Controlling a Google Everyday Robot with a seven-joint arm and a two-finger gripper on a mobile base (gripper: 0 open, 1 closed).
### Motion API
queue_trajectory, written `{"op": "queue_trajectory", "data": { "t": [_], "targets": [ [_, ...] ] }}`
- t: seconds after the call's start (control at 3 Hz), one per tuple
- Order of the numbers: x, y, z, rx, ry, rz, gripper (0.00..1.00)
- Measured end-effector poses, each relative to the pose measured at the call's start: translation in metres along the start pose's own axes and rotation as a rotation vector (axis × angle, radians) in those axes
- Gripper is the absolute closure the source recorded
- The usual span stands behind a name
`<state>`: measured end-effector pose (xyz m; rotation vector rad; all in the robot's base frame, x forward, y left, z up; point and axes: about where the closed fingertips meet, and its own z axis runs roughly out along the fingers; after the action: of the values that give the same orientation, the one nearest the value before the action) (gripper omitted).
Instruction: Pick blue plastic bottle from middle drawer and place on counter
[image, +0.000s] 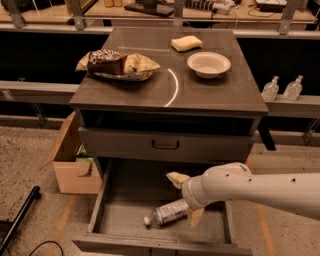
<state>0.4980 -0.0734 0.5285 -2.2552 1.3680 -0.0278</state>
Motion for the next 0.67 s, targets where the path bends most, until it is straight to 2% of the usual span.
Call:
{"op": "queue_trajectory", "data": {
  "t": [0.67],
  "targets": [
    [0.029, -0.009, 0.046, -0.010, 0.106, -0.050, 0.00]
  ]
}}
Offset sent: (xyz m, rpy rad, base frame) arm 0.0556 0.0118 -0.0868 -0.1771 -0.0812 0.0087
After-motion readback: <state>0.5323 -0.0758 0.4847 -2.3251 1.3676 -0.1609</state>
